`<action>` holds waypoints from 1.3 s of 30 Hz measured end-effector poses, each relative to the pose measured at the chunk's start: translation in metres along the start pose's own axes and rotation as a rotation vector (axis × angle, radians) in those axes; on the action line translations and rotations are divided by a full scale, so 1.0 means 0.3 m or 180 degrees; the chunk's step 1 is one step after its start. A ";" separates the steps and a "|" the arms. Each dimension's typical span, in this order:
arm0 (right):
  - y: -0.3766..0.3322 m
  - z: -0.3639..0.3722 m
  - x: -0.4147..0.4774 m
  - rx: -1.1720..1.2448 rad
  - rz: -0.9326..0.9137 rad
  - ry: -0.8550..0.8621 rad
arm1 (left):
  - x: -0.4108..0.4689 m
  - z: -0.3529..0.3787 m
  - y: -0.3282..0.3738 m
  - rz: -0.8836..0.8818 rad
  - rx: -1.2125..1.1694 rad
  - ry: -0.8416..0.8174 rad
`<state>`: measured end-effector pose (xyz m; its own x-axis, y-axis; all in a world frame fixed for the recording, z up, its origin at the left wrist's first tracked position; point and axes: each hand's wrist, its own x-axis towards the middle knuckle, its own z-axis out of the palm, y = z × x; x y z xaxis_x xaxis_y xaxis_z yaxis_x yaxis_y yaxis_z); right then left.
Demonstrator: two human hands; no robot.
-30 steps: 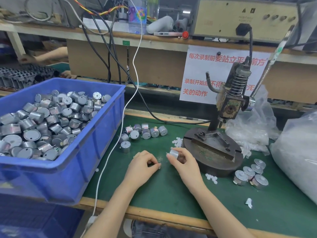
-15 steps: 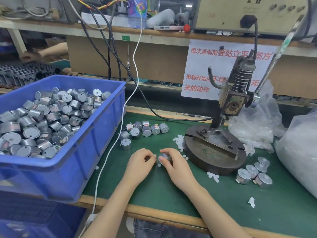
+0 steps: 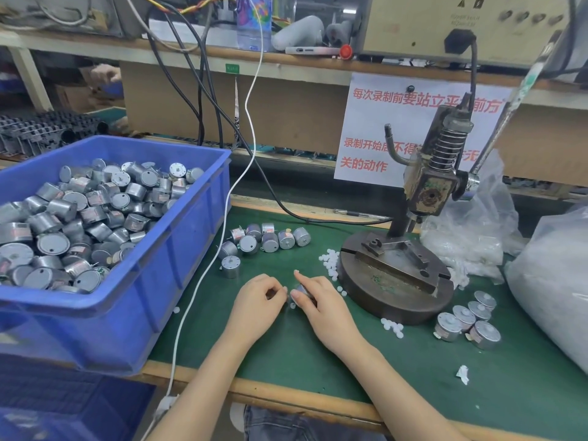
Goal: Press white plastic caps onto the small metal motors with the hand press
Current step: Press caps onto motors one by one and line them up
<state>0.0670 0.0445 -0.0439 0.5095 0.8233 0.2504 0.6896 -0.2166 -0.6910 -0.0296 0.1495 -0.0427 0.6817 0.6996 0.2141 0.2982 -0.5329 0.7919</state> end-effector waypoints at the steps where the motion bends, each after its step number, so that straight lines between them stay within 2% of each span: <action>1: -0.001 0.000 0.001 -0.0042 -0.0008 -0.0005 | -0.002 -0.001 0.001 0.0003 0.0005 -0.0005; 11: -0.023 0.017 -0.011 -0.0919 -0.0279 -0.0046 | -0.010 -0.010 0.010 -0.0027 -0.0042 -0.0004; 15: -0.036 0.017 -0.012 -0.1243 -0.0324 -0.0178 | -0.011 -0.033 0.011 -0.0368 -0.0846 0.0265; 18: -0.035 0.015 -0.014 -0.1312 -0.0281 -0.0187 | -0.012 -0.044 0.013 -0.0530 -0.1193 0.0404; 31: -0.044 0.040 0.003 -0.1591 -0.0402 -0.0309 | -0.014 -0.048 0.011 -0.0530 -0.1485 0.0396; 36: -0.023 0.038 -0.005 -0.1200 -0.0365 -0.0040 | -0.013 -0.042 0.010 -0.0504 -0.1355 0.0320; 39: -0.015 0.031 -0.009 -0.0468 -0.0364 0.0219 | -0.013 -0.035 0.008 -0.0488 -0.1225 0.0319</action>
<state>0.0577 0.0482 -0.0477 0.4540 0.8103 0.3707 0.8101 -0.2022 -0.5503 -0.0385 0.1506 -0.0357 0.5748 0.8099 0.1167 0.1069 -0.2157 0.9706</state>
